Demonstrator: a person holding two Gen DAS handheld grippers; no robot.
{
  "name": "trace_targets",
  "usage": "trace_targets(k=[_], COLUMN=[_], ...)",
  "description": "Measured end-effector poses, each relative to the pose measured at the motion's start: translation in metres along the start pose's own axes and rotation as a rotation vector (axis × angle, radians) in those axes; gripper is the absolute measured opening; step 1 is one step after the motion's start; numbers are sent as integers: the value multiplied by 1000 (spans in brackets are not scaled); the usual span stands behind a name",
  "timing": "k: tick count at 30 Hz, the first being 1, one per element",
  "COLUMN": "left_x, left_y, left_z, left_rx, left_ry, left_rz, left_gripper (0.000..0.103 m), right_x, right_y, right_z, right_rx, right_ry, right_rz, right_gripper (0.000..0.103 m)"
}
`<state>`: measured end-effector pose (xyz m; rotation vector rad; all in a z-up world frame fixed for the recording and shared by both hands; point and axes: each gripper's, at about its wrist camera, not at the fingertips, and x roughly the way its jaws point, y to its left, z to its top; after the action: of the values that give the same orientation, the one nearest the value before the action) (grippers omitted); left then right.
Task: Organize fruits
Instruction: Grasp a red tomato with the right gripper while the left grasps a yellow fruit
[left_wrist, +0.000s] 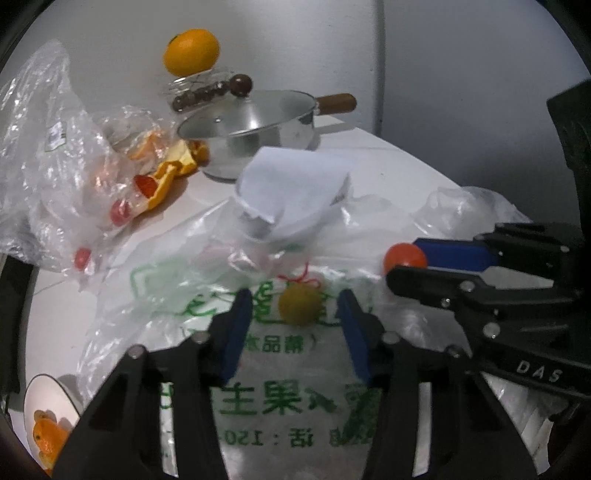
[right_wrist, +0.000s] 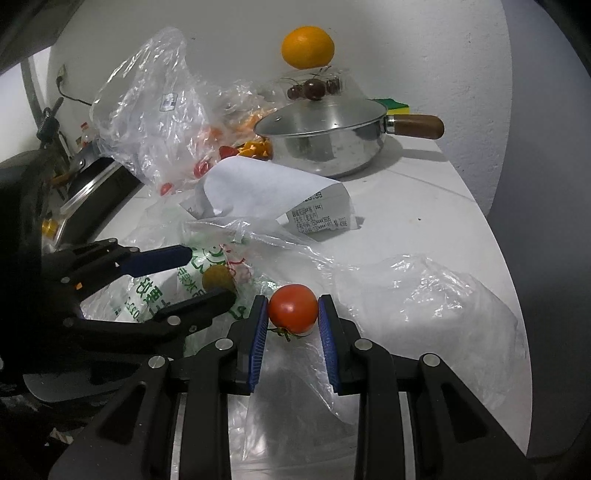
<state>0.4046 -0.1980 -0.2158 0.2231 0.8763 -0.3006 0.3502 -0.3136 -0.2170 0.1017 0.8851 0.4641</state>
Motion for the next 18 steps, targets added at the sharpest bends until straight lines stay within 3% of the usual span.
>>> trace_targets(k=[2, 6, 18], left_x=[4, 3, -22], left_y=[0, 1, 3], left_z=[-1, -1, -8], left_rx=[3, 1, 1], left_ry=[14, 9, -35], left_rz=[-23, -42, -62], left_gripper=[34, 28, 26], right_x=[0, 0, -7], right_y=[0, 0, 14], right_z=[0, 0, -1], right_rx=[0, 2, -13], right_ry=[0, 1, -9], right_rz=[0, -4, -22], right_gripper=[29, 29, 29])
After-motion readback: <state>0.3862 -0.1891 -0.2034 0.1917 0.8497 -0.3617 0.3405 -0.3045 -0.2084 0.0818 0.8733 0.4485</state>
